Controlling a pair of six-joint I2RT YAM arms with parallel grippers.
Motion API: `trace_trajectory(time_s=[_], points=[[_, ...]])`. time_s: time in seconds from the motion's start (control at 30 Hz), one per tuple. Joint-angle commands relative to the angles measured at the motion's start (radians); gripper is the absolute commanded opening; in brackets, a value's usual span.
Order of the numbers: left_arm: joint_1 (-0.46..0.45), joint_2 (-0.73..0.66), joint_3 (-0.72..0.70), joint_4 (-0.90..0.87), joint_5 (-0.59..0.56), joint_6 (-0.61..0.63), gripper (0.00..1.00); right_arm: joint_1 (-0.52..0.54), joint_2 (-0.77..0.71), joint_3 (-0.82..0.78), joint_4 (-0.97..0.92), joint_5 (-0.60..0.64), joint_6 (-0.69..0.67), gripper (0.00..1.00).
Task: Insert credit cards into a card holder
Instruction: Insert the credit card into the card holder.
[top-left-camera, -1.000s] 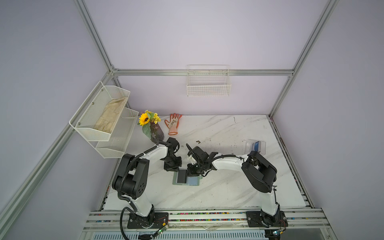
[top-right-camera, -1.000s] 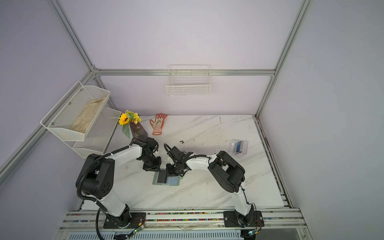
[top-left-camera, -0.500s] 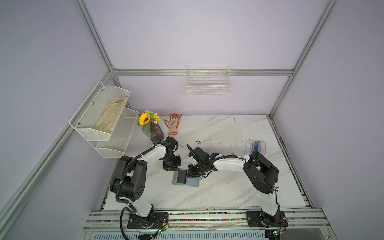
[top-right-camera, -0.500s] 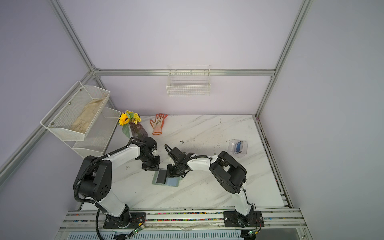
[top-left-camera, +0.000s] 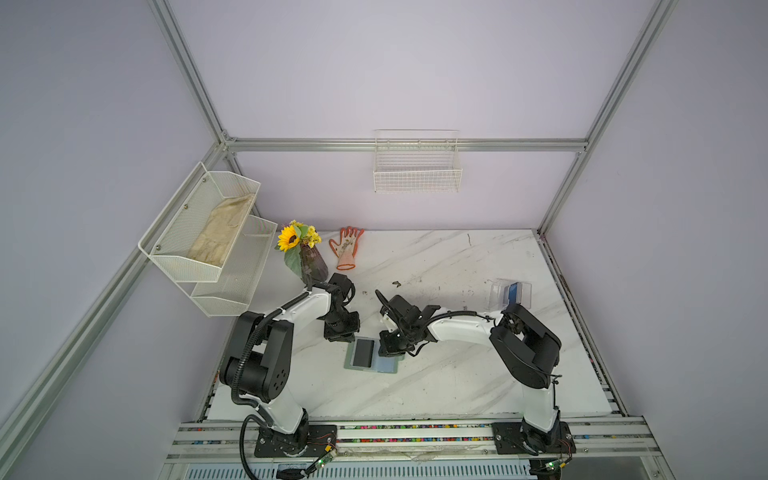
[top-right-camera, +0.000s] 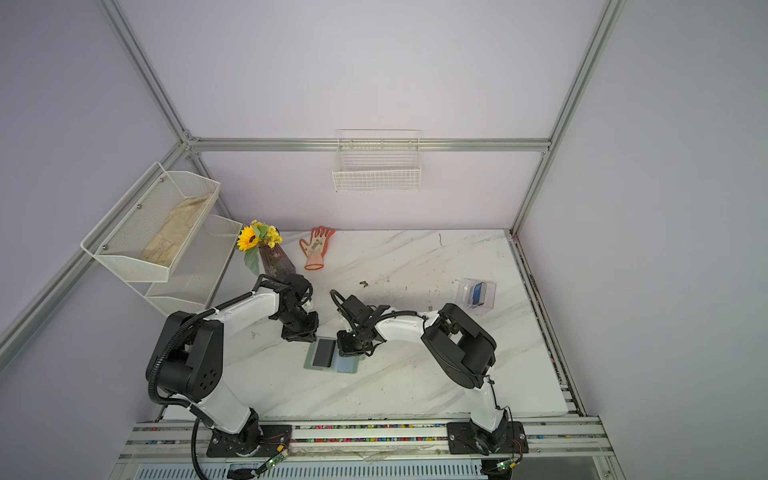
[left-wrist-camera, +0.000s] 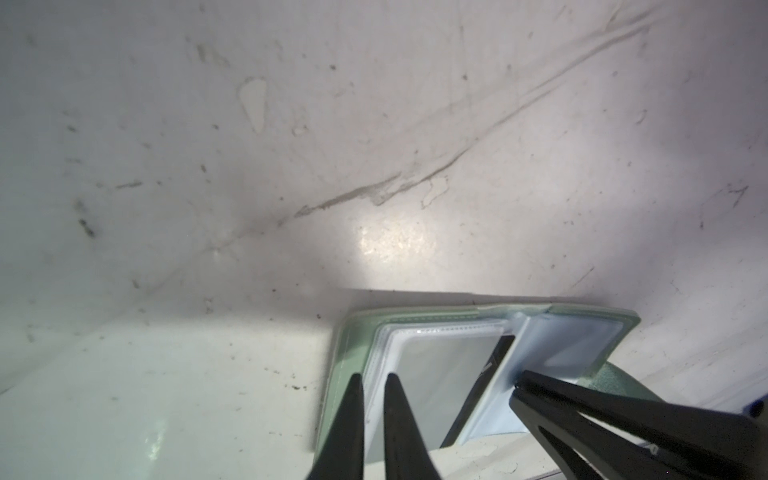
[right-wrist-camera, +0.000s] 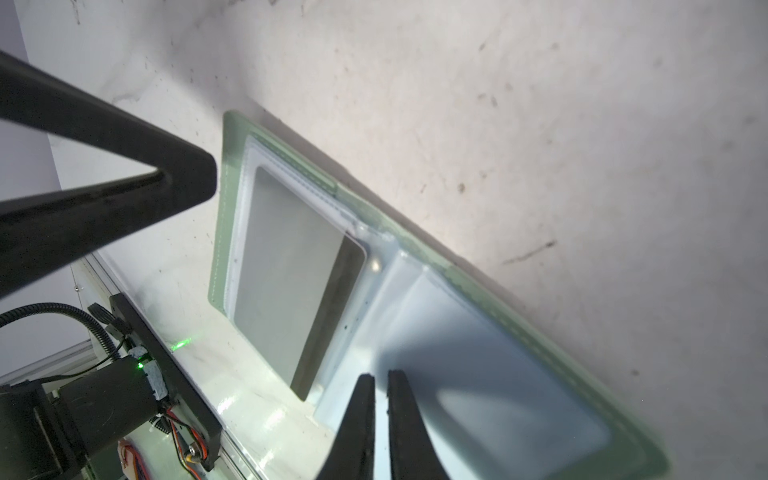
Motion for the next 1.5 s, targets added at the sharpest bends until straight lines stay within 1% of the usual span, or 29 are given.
trace_trajectory(time_s=[0.0,0.37,0.53,0.7,0.8,0.9,1.0,1.13,1.2,1.27,1.37,1.47], points=[[0.005,0.003,-0.035,-0.005,-0.008,-0.011,0.12,0.014,0.054,0.024,-0.015,-0.007,-0.005,0.13],[0.001,0.012,-0.052,0.015,0.015,-0.013,0.12,0.034,0.090,0.040,0.063,-0.068,0.025,0.13],[-0.011,0.016,-0.052,0.029,0.044,-0.013,0.12,0.034,0.092,0.038,0.106,-0.109,0.028,0.13],[-0.017,0.038,-0.048,0.042,0.064,-0.017,0.12,0.032,0.091,0.037,0.087,-0.096,0.016,0.14],[-0.022,0.031,-0.044,0.042,0.067,-0.019,0.12,0.032,0.074,0.030,0.073,-0.099,-0.001,0.18],[-0.022,0.008,-0.034,0.029,0.057,-0.018,0.12,0.031,0.025,0.024,0.052,-0.085,-0.030,0.21],[-0.021,-0.015,-0.013,0.008,0.045,-0.012,0.12,0.031,-0.045,0.022,-0.002,-0.028,-0.039,0.25],[-0.021,-0.016,-0.004,-0.005,0.031,-0.010,0.12,0.031,-0.136,0.029,-0.133,0.118,-0.059,0.27],[-0.020,-0.007,-0.003,-0.005,0.032,-0.008,0.12,0.031,-0.175,0.035,-0.206,0.200,-0.034,0.27],[-0.021,0.000,-0.005,-0.006,0.031,-0.008,0.12,0.031,-0.202,0.035,-0.259,0.252,-0.006,0.27],[-0.021,0.003,-0.003,-0.005,0.028,-0.007,0.12,0.031,-0.223,0.026,-0.319,0.300,0.030,0.27],[-0.021,0.000,-0.007,-0.005,0.027,-0.007,0.12,0.035,-0.221,0.013,-0.342,0.313,0.049,0.27]])
